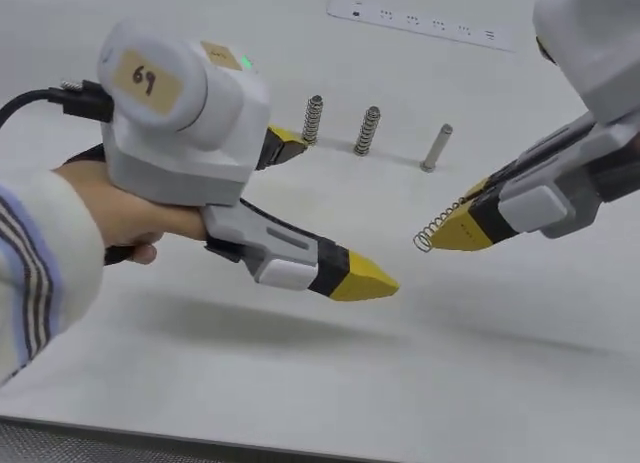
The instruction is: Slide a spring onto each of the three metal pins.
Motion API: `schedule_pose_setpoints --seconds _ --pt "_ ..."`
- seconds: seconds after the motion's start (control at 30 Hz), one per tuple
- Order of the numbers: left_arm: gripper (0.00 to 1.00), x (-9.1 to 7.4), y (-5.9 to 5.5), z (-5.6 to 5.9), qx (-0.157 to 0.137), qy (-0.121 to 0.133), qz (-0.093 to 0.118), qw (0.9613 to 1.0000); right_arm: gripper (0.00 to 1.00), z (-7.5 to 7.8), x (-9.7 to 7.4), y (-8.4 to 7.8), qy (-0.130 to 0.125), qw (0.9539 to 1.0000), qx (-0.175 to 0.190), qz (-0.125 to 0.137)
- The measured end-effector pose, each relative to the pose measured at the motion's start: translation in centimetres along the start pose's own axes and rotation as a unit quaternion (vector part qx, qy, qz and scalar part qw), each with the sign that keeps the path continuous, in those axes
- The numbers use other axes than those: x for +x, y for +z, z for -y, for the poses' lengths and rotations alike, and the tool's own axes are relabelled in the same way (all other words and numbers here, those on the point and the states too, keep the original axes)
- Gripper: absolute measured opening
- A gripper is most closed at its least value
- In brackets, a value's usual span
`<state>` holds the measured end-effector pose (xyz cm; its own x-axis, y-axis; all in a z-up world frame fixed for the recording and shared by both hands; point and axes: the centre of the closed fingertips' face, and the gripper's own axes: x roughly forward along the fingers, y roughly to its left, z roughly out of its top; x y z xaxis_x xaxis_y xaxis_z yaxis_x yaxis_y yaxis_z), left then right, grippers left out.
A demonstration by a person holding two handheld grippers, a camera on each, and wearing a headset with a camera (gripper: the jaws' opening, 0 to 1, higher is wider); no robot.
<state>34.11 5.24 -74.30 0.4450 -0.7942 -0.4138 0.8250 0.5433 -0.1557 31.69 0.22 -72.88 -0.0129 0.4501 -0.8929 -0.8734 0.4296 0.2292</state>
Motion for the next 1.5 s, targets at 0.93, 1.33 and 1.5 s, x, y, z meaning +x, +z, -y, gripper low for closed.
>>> schedule_pose_setpoints --seconds 0.93,1.33,1.5 --pt "0.98 -0.9 -0.4 -1.3 -0.025 0.022 -0.012 0.9994 0.08 11.0 -2.7 4.7 -0.113 0.9904 -0.075 -0.025" --pt "0.96 -1.0 -1.0 -2.0 -0.034 0.032 -0.020 0.9987 0.08 14.5 -1.4 4.5 -0.132 0.9819 -0.122 -0.060" --pt "0.95 -1.0 -0.8 -2.4 -0.041 0.037 -0.011 0.9984 0.08 14.5 -0.6 4.5 -0.116 0.9835 -0.126 -0.058"
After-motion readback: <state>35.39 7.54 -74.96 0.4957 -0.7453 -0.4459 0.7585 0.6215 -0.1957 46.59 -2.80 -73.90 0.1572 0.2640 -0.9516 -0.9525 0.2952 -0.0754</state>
